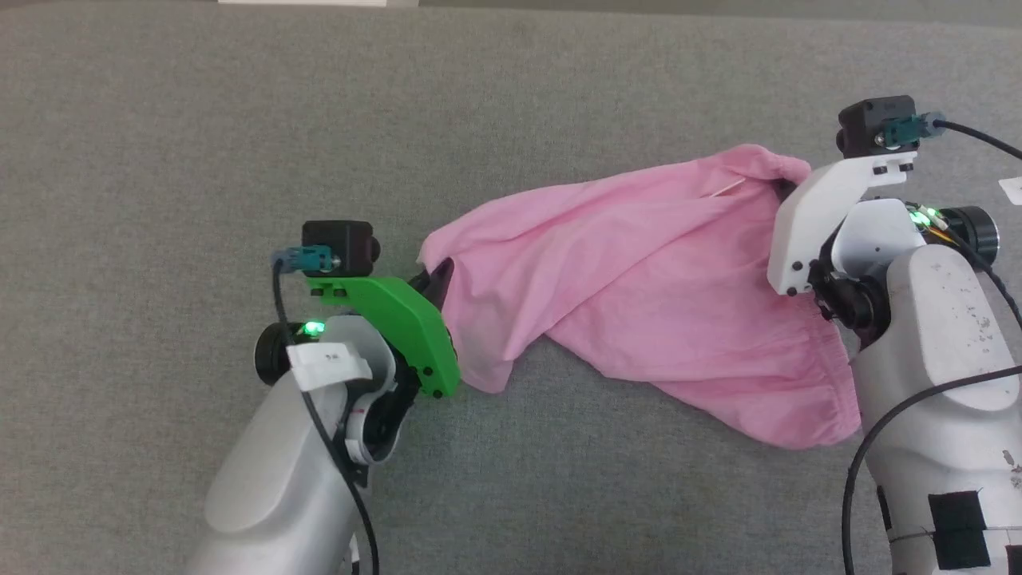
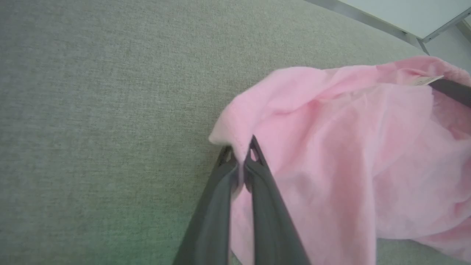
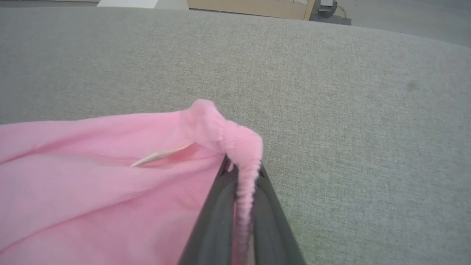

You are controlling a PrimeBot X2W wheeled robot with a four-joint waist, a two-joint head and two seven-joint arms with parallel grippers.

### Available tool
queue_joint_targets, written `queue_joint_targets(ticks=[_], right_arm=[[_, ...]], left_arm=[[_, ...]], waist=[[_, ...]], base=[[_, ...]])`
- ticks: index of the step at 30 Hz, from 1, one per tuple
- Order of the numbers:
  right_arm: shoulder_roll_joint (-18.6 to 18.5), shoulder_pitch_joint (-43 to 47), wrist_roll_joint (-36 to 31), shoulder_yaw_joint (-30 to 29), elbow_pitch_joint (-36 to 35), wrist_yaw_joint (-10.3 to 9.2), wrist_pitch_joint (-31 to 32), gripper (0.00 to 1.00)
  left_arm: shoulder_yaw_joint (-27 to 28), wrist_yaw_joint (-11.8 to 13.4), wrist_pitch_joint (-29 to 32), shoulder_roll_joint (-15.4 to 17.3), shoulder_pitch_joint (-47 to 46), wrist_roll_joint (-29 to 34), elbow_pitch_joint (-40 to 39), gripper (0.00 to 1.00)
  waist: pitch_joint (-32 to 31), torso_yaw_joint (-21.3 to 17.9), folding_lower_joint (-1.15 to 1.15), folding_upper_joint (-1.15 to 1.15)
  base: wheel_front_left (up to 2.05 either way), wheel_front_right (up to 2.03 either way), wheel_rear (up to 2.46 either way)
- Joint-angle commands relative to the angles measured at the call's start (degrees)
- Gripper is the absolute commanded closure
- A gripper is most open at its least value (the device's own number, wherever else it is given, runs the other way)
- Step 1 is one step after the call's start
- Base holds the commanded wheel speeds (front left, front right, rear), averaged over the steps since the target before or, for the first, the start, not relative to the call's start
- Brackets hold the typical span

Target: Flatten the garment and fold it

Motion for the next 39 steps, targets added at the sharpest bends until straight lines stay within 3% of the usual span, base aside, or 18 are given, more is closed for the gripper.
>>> queue_joint_targets(ticks=[1, 5, 8, 13, 16, 21, 28, 33, 39], right_arm=[[0.0, -0.9, 1.6, 0.5, -0.6, -0.08, -0.1, 1.00], [0.0, -2.8, 7.0, 1.8, -3.4, -0.08, 2.5, 1.00], [0.0, -6.3, 14.5, 1.4, -5.3, -0.08, 6.5, 1.00], [0.0, -15.6, 20.1, -0.2, -5.9, -0.08, 10.2, 1.00], [0.0, -22.3, 17.3, 1.0, -4.2, -0.08, 7.9, 1.00], [0.0, -31.6, 14.6, 1.8, 1.2, -0.08, 1.0, 1.00], [0.0, -41.4, 14.0, 2.2, 8.2, -0.08, -11.6, 1.00], [0.0, -44.1, 16.1, 2.8, 12.0, -0.08, -19.0, 1.00], [0.0, -38.3, 22.3, 8.5, 13.3, -0.08, -21.9, 1.00]], left_arm=[[0.9, -0.6, -0.4, -0.1, -0.3, -1.3, -0.5, 1.00], [4.2, -1.4, 0.4, 0.2, -3.3, -4.9, -1.9, 1.00], [6.8, -1.7, 2.1, 1.9, -8.4, -6.4, -1.7, 1.00], [9.0, -1.7, 4.7, 6.0, -19.9, -5.3, 2.3, 1.00], [8.4, -1.7, 5.5, 8.8, -27.7, -2.1, 7.2, 1.00], [8.4, -1.4, 1.9, 9.9, -38.3, 1.5, 14.4, 1.00], [9.7, -2.7, -12.4, 10.5, -47.4, 4.9, 19.2, 1.00], [10.5, -4.7, -20.1, 10.1, -49.8, 5.0, 21.3, 1.00], [9.2, -7.5, -20.8, 9.0, -45.1, 3.5, 23.5, 1.00]], waist=[[-1.9, -0.2, 0.00, 0.41], [-4.3, -0.4, 0.00, 0.41], [-5.1, -0.6, 0.00, 0.41], [-4.3, -1.0, 0.00, 0.41], [-2.8, -1.4, 0.00, 0.41], [0.1, -1.8, 0.00, 0.41], [3.9, -1.1, 0.00, 0.41], [5.0, 0.1, 0.00, 0.41], [3.8, 1.9, 0.00, 0.41]], base=[[0.00, 0.00, 0.00], [0.00, 0.00, 0.00], [0.00, 0.00, 0.00], [0.00, 0.00, 0.00], [0.00, 0.00, 0.00], [0.00, 0.00, 0.00], [0.00, 0.00, 0.00], [0.00, 0.00, 0.00], [0.00, 0.00, 0.00]])
